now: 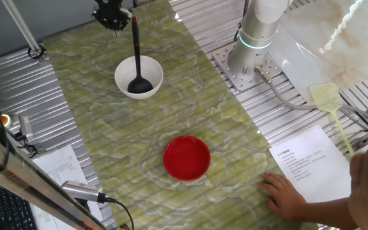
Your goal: Scoop water with a large spoon from one bowl to another
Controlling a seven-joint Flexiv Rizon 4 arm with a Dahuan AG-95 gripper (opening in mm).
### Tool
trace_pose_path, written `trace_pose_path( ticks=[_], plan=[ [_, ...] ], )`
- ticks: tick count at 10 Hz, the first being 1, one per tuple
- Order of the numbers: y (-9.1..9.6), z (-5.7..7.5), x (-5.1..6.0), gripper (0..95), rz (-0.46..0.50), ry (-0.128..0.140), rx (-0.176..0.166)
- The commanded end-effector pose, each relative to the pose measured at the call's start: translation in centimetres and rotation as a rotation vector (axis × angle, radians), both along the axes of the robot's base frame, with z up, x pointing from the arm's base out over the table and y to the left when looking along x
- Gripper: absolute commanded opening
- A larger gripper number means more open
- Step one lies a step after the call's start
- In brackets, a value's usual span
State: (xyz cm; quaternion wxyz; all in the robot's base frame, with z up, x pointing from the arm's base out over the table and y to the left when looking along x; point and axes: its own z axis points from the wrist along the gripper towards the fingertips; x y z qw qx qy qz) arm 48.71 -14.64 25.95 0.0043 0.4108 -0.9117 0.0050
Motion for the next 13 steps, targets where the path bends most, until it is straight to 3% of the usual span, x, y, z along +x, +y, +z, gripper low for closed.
trace_pose_path(
  ticks=[1,2,4,7,9,10,13],
  plan=[
    [1.3,-0.1,1.4,0.0,-0.289,-0.006,0.055],
    [1.8,-0.6,1.5,0.0,-0.355,-0.007,0.078],
    [3.4,-1.2,1.7,0.0,-0.522,-0.012,0.08],
    [4.7,-1.6,1.8,0.0,-0.603,-0.02,0.08],
    [4.7,-1.5,1.8,0.0,-0.632,-0.014,0.081],
    [3.0,-1.6,1.8,0.0,-0.639,-0.014,0.089],
    [3.0,-1.6,1.8,0.0,-0.513,-0.007,0.081]
  ],
)
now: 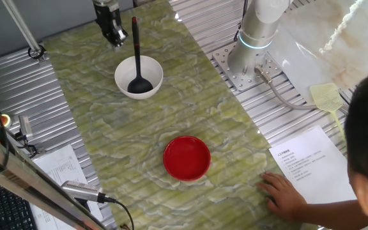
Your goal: Scoop water with a large spoon from one bowl to another
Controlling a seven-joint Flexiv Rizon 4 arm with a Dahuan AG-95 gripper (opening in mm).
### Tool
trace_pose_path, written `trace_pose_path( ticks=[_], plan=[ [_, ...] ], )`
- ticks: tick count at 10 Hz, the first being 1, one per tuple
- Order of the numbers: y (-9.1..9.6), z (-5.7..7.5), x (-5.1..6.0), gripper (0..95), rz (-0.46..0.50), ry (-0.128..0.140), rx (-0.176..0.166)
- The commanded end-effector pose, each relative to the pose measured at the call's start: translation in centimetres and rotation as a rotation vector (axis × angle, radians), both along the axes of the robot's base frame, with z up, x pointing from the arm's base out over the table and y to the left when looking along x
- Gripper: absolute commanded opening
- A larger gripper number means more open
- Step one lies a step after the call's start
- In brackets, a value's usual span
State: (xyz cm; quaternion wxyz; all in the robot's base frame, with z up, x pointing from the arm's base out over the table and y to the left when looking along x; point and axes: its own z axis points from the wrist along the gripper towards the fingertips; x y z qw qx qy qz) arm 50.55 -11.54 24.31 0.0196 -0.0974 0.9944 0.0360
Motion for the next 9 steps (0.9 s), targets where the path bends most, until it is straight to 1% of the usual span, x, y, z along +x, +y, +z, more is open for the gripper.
trace_pose_path(
  ticks=[1,2,3,4,5,6,7,8,9],
  plan=[
    [-0.1,0.0,0.0,0.0,0.153,0.03,-0.017],
    [-0.1,0.0,0.0,0.0,0.131,0.056,-0.012],
    [-0.1,0.0,0.0,0.0,0.124,0.056,-0.008],
    [-0.1,0.0,0.0,0.0,0.104,0.049,0.009],
    [0.6,-0.1,0.0,0.0,0.077,0.052,0.012],
    [2.8,-0.3,-0.2,0.0,0.023,0.06,0.016],
    [4.1,-0.5,-0.5,0.0,-0.002,0.062,0.016],
    [4.9,-0.5,-0.8,0.0,-0.017,0.065,0.011],
    [5.9,-0.9,-1.4,0.0,-0.046,0.067,0.008]
  ],
)
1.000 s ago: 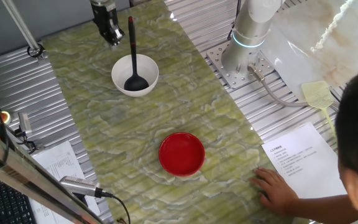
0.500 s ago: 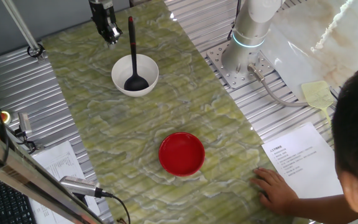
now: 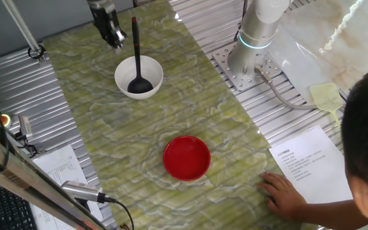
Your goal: Scoop water with a large spoon from one bowl to another
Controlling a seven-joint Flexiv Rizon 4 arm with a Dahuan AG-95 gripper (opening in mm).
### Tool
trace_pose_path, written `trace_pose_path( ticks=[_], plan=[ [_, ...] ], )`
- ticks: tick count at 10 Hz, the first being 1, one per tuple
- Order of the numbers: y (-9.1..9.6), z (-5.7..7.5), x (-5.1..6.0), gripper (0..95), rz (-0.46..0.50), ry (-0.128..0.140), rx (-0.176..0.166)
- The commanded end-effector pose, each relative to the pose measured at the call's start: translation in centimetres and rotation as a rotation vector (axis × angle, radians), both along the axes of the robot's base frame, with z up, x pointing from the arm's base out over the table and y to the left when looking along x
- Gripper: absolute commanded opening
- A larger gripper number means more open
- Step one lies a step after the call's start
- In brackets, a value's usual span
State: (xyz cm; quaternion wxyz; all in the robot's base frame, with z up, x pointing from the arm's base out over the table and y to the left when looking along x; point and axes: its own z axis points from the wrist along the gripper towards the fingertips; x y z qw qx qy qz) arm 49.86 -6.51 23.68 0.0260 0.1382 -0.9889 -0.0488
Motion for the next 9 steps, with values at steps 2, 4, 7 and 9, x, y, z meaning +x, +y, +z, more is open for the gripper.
trace_pose_path(
  ticks=[2,4,7,9],
  plan=[
    [1.5,-0.7,-1.6,0.0,-0.192,-0.029,-0.012],
    [1.8,-0.7,-2.7,0.0,-0.219,-0.016,-0.031],
    [2.1,-0.5,-3.3,0.0,-0.228,-0.026,-0.075],
    [1.7,-0.9,-3.1,0.0,-0.23,-0.008,-0.078]
  ],
)
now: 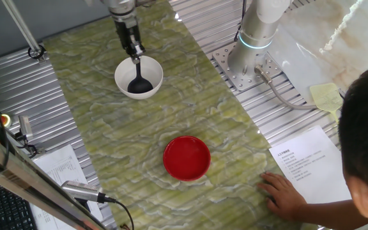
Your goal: Scoop water with a large spoon from one bowl to another
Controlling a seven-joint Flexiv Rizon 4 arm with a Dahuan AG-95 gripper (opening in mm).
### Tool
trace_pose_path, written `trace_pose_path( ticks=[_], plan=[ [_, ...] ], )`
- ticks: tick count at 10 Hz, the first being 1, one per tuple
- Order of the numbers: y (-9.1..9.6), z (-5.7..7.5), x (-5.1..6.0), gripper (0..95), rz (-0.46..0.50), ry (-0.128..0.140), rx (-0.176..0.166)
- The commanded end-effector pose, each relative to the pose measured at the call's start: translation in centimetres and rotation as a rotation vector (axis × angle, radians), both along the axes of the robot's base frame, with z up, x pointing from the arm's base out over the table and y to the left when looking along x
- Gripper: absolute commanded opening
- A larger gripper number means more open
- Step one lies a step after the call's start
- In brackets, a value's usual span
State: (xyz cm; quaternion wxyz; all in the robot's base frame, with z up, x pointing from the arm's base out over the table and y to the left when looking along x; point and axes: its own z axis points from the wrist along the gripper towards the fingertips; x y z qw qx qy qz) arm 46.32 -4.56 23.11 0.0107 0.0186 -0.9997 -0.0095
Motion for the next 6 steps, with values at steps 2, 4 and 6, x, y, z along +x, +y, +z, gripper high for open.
trace_pose_path(
  ticks=[2,4,6],
  plan=[
    [-0.73,-0.75,0.94,0.0,0.03,0.043,0.008],
    [-0.6,-0.76,0.93,0.0,0.023,0.04,0.005],
    [-0.61,-0.8,0.93,0.0,0.017,0.045,0.003]
  ],
)
